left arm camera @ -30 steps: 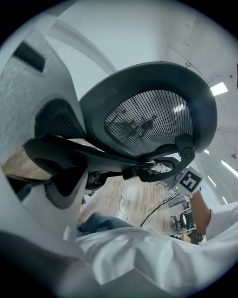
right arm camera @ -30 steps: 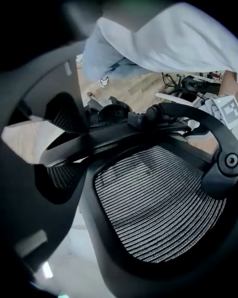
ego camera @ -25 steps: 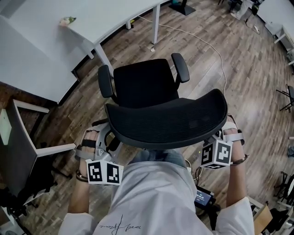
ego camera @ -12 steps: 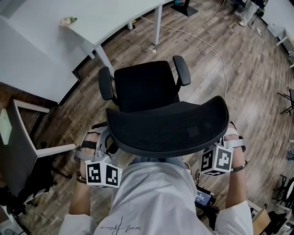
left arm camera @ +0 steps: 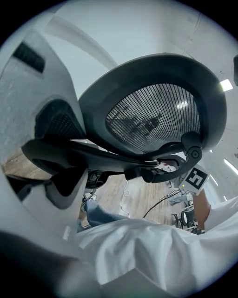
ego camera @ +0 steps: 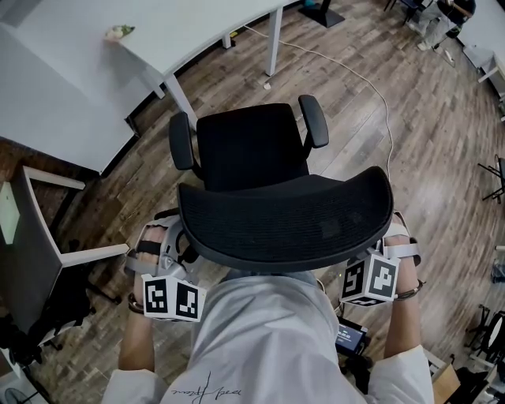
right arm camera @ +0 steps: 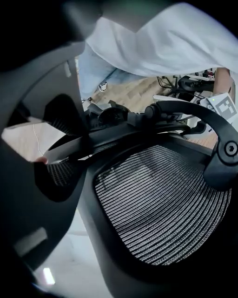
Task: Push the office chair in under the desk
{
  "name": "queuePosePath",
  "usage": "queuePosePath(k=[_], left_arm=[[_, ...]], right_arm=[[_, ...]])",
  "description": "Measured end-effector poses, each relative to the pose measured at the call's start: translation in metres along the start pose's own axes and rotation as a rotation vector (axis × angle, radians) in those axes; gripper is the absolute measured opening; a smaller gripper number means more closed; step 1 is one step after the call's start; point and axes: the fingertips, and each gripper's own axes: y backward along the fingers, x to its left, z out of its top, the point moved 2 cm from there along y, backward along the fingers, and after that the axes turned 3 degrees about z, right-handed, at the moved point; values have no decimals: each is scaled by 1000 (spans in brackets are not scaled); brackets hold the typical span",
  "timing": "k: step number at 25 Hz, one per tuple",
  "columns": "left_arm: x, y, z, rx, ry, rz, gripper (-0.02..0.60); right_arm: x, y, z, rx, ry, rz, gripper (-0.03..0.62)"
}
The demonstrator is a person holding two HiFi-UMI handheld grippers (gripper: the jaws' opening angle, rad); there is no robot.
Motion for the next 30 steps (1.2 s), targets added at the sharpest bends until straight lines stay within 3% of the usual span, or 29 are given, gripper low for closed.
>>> queuePosePath(k=[10,30], left_arm=[[18,-22,3,-10,-4,26,199],[83,-111,37,20,47,35,193]], right_arm=[[-23,-18,-5,21,-5,-15,173],[-127,-89,-40,-32,-5,-15,178]])
